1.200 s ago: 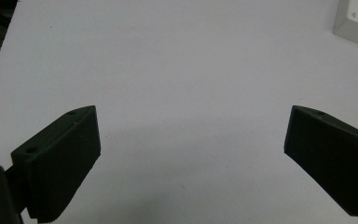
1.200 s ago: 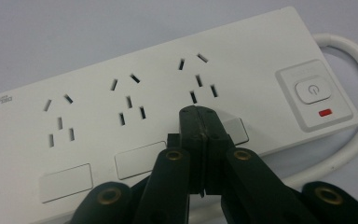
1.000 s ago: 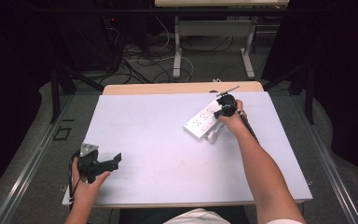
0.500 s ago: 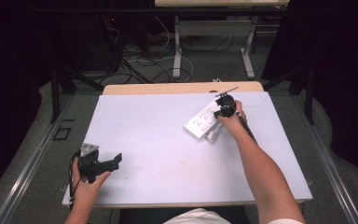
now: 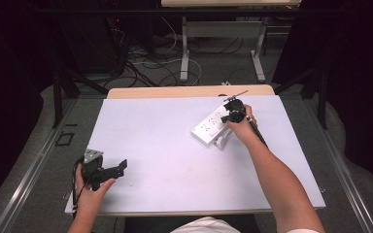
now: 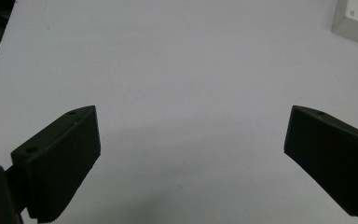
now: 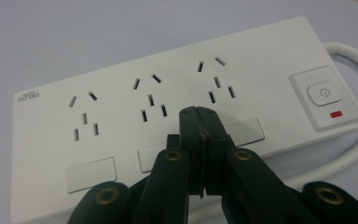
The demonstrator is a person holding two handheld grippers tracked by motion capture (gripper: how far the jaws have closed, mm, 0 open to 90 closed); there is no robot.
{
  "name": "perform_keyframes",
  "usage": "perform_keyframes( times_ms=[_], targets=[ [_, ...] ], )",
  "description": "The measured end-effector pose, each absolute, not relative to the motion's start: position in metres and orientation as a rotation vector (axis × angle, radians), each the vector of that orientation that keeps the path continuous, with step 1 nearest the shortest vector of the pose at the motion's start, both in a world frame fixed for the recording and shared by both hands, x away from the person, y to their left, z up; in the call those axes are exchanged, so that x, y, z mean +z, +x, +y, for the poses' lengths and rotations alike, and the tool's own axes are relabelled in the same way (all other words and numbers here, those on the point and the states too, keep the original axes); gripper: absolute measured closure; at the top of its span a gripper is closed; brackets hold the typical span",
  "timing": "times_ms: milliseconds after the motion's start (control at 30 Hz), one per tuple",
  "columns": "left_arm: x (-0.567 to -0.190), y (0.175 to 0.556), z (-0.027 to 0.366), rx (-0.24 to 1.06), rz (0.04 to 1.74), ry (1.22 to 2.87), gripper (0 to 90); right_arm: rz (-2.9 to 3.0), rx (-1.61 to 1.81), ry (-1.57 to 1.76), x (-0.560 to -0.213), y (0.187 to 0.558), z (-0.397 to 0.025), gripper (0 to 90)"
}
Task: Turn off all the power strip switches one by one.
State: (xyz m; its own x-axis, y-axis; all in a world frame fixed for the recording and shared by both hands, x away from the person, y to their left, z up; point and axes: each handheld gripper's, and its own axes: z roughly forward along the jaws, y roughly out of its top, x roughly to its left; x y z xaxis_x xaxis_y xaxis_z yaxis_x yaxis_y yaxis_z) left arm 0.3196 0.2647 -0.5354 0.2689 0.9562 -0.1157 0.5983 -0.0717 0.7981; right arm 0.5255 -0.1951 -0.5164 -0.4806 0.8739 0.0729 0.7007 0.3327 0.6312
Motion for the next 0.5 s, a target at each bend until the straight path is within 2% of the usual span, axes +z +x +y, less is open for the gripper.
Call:
perform_keyframes(
  times_ms=[500],
  targets=[
    [-0.535, 0.319, 0.265, 0.578, 1.423, 1.762, 1.1, 2.379, 0.925, 1.345, -0.512, 0.515, -0.182, 89.7]
  ],
)
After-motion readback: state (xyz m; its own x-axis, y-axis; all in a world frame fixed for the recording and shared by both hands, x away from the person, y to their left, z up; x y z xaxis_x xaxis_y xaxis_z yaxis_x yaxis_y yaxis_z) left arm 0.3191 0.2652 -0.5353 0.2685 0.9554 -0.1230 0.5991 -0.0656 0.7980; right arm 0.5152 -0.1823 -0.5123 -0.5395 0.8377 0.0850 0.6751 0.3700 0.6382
